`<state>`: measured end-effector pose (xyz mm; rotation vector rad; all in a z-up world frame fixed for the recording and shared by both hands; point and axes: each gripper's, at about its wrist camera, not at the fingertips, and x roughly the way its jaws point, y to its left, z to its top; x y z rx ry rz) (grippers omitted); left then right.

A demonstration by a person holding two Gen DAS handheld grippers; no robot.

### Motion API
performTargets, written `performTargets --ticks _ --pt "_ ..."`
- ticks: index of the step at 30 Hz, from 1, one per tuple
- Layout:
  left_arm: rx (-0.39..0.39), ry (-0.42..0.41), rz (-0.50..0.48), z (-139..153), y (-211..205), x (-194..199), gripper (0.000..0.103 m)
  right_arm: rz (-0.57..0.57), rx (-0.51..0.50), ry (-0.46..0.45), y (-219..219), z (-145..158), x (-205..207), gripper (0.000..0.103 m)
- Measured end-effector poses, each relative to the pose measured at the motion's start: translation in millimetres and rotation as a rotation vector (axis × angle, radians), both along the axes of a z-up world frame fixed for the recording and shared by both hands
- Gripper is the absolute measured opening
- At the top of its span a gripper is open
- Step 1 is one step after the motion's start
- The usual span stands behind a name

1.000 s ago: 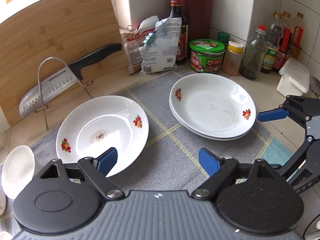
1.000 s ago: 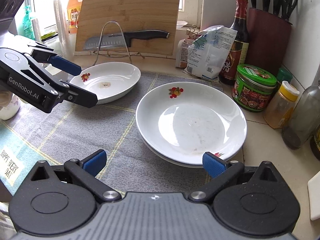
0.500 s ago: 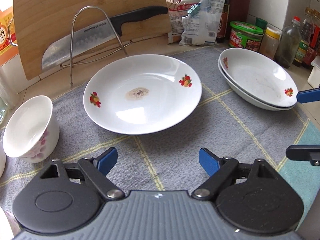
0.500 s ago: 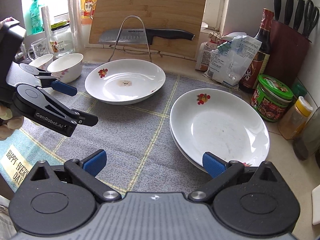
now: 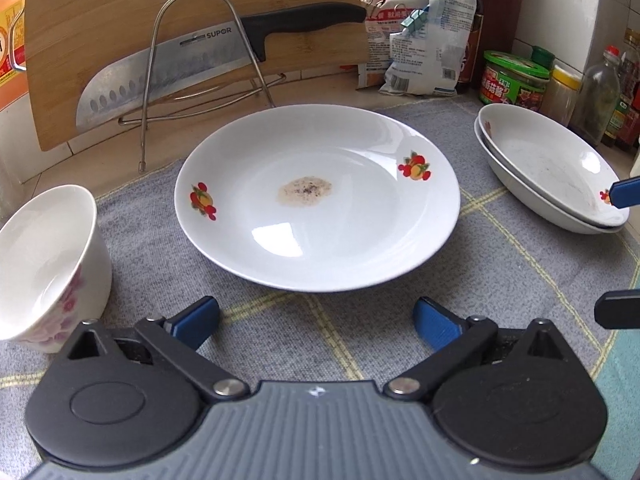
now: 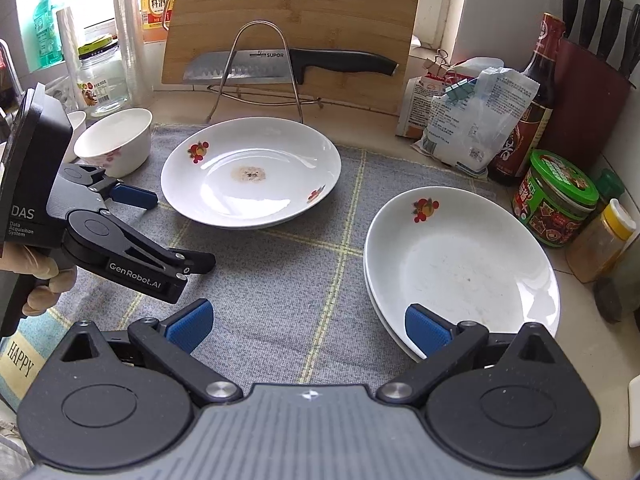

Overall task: Organize plates and bowls
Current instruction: 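Close both grippers on opposite rims of the stained flowered plate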

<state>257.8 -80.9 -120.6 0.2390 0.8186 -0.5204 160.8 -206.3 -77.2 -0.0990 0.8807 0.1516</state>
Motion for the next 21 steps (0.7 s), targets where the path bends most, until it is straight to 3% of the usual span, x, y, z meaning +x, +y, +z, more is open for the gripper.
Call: performTargets --ticks 9,21 --pt "-0.018 -0.025 0.031 -1.7 -4.0 11.1 0.103 0.044 -0.005 0.008 7.8 4.5 25.7 0.103" --pt "-0.025 -0.043 0.072 -2.2 -6.2 10.5 0.103 0.251 0.044 0.023 0.4 -0.4 115.0 0.103"
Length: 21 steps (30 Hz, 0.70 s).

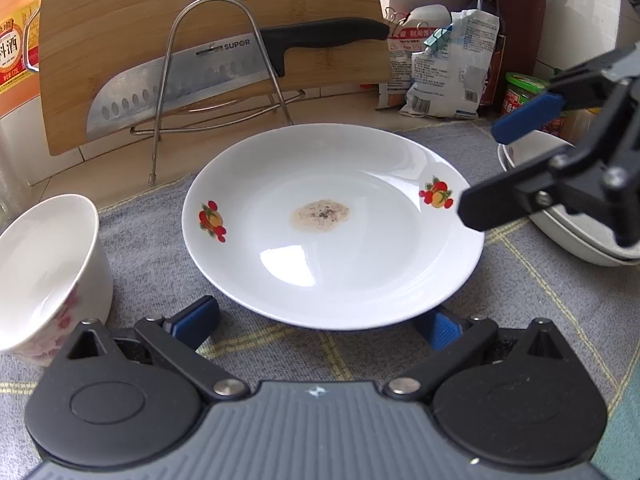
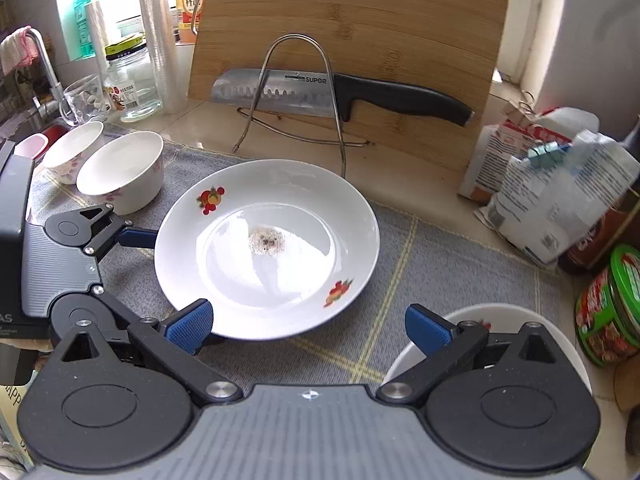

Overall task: Organize plates and bowls
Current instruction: 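Close both grippers on opposite rims of the stained flowered plate, then lift the stained plate with both grippers toward the plate stack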

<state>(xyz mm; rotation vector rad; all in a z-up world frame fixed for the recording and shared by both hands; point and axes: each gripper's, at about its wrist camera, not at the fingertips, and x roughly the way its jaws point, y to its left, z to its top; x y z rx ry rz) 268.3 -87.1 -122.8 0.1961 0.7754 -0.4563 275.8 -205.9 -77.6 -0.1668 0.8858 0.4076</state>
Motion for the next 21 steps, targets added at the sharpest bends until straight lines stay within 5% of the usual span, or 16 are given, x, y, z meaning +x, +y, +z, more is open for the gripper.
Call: performTargets --ticks 21 --pt "-0.021 -0.041 -0.090 0.3 4.7 -5.3 0.103 0.188 0.057 0.230 -5.0 -35.6 111.8 0.103"
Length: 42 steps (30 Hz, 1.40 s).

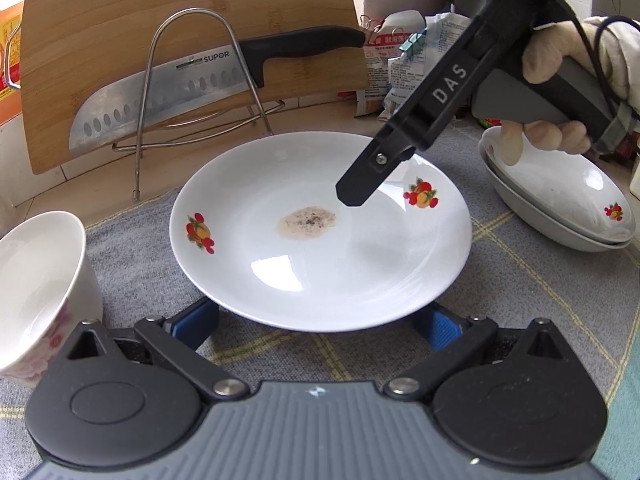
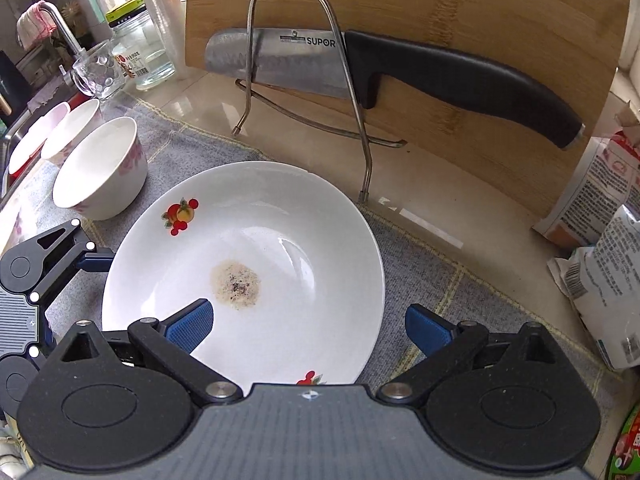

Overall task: Organize plates and bowls
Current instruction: 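Lift the stained plate with both grippers toward the plate stack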

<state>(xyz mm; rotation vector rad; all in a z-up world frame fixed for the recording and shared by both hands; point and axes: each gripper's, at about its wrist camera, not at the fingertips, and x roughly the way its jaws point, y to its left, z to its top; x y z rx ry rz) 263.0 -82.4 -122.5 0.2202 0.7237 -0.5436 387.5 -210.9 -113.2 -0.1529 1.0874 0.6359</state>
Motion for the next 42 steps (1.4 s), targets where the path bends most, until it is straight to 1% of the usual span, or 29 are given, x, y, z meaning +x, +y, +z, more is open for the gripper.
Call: performTargets --ticks 7,14,26,33,42 --pt "-0.013 -0.014 -0.050 -0.5 2.3 -4.2 0.102 0.068 0.032 0.064 5.6 -9.3 15.2 0.103" --pt "-0.021 -0.026 -0.061 -1.1 3.4 -6.9 0.102 0.120 0.063 0.091 5.7 -7.2 22.8 0.103" --pt "-0.022 -0.028 -0.063 -0.6 5.0 -6.4 0.103 0.169 0.109 0.156 11.9 -4.8 43.4 0.103" --pt "-0.017 -0.029 -0.054 1.9 3.4 -4.8 0.102 0.194 0.105 0.177 14.1 -4.4 48.3 0.103" --pt "-0.004 -0.035 -0.055 4.0 3.0 -7.4 0.101 0.183 0.118 0.193 13.4 -4.4 51.0 0.103"
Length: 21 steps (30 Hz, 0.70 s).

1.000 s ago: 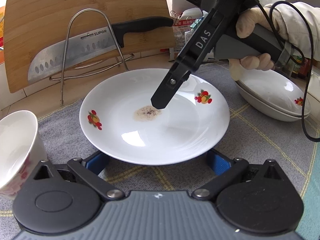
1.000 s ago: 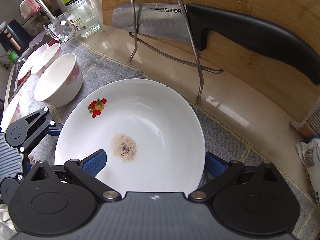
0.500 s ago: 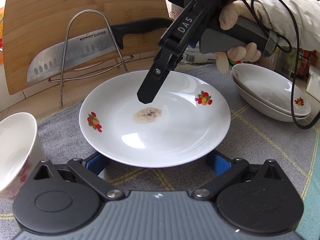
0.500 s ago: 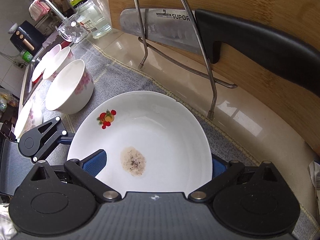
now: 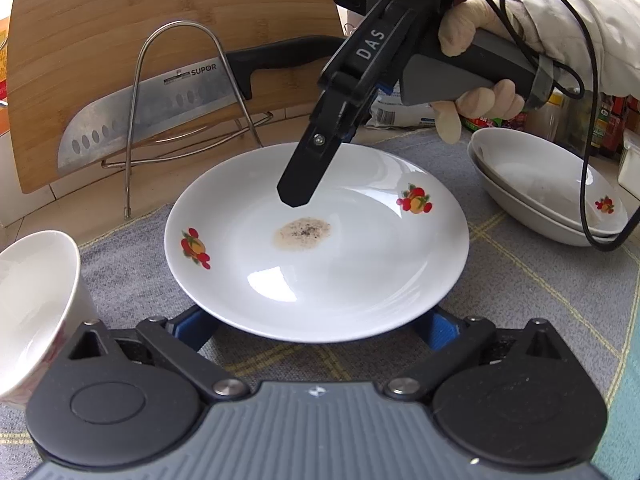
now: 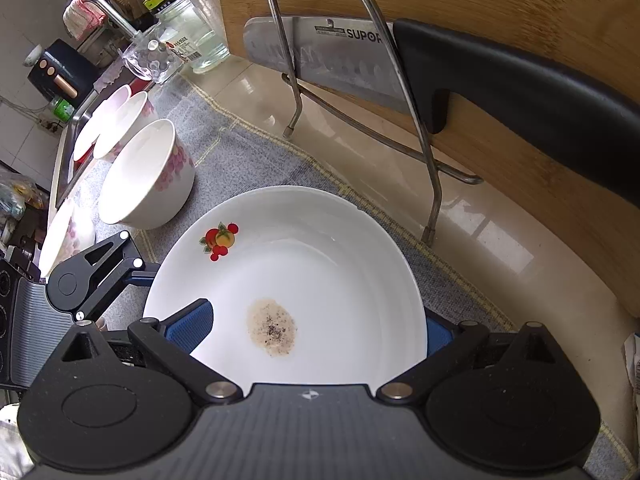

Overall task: Organize plates and bowls
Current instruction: 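Lift the stained plate with both grippers toward the plate stack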

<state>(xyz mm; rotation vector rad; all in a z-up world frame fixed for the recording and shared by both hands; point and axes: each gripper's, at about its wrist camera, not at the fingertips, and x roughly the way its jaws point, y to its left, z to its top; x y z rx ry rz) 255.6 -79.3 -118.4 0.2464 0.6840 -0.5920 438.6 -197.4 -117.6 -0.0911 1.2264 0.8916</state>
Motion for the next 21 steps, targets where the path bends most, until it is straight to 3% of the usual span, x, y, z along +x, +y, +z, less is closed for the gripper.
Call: performTargets --ticks 21 --pt "0.006 -0.007 -0.035 14.4 -2.9 -11.9 0.099 -0.026 -0.023 -0.018 -1.1 6.5 -14.0 0.103"
